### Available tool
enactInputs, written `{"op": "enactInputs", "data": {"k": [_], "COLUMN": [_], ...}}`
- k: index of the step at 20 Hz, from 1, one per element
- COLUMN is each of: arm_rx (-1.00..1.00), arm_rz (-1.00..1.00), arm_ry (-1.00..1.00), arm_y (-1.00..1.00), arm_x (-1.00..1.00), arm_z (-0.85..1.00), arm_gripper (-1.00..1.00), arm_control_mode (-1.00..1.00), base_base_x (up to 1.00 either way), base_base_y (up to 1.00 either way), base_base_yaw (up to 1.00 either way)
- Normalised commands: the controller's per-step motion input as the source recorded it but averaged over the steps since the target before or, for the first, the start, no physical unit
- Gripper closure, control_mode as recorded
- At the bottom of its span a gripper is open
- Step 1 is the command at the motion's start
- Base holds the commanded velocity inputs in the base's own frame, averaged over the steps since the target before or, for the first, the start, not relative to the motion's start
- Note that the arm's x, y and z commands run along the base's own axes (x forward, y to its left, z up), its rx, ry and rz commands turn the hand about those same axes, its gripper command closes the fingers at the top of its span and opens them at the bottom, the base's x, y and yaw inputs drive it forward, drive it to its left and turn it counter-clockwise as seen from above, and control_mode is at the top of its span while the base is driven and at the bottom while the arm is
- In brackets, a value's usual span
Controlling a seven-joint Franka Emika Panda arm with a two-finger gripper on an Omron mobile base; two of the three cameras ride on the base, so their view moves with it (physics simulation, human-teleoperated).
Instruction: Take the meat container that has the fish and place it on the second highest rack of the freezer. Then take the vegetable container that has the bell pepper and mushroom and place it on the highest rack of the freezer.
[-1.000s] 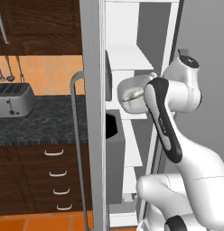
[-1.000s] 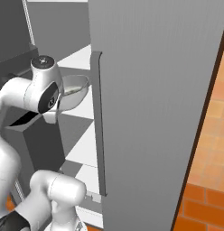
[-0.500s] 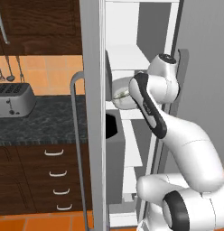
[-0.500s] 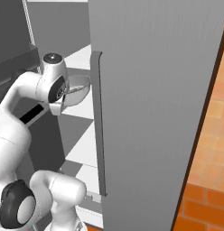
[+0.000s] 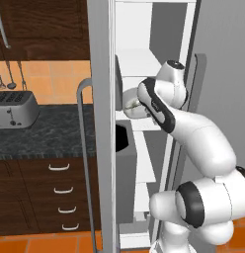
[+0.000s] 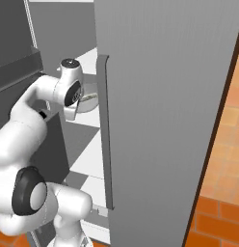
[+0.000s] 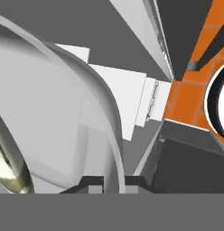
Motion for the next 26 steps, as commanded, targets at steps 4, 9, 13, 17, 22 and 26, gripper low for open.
{"op": "enactInputs", "data": {"k": [4, 9, 13, 17, 22, 26], "arm_rx": [0.00, 0.00, 0.00, 0.00, 0.01, 0.00], "arm_rz": [-0.02, 0.00, 0.00, 0.00, -0.02, -0.04], "arm_ry": [0.04, 0.01, 0.00, 0.00, 0.00, 0.00], "arm_y": [0.08, 0.03, 0.00, 0.00, -0.01, 0.00], "arm_x": [0.84, 0.62, 0.52, 0.59, 0.65, 0.84], "arm_z": [-0.51, -0.65, -0.58, -0.41, -0.33, -0.32], "arm_gripper": [1.00, 1.00, 1.00, 1.00, 1.00, 1.00], "arm_control_mode": [-1.00, -1.00, -1.00, -1.00, -1.00, -1.00], "base_base_x": [0.00, 0.00, 0.00, 0.00, 0.00, 0.00], "base_base_y": [0.00, 0.00, 0.00, 0.00, 0.00, 0.00], "base_base_yaw": [0.00, 0.00, 0.00, 0.00, 0.00, 0.00]}}
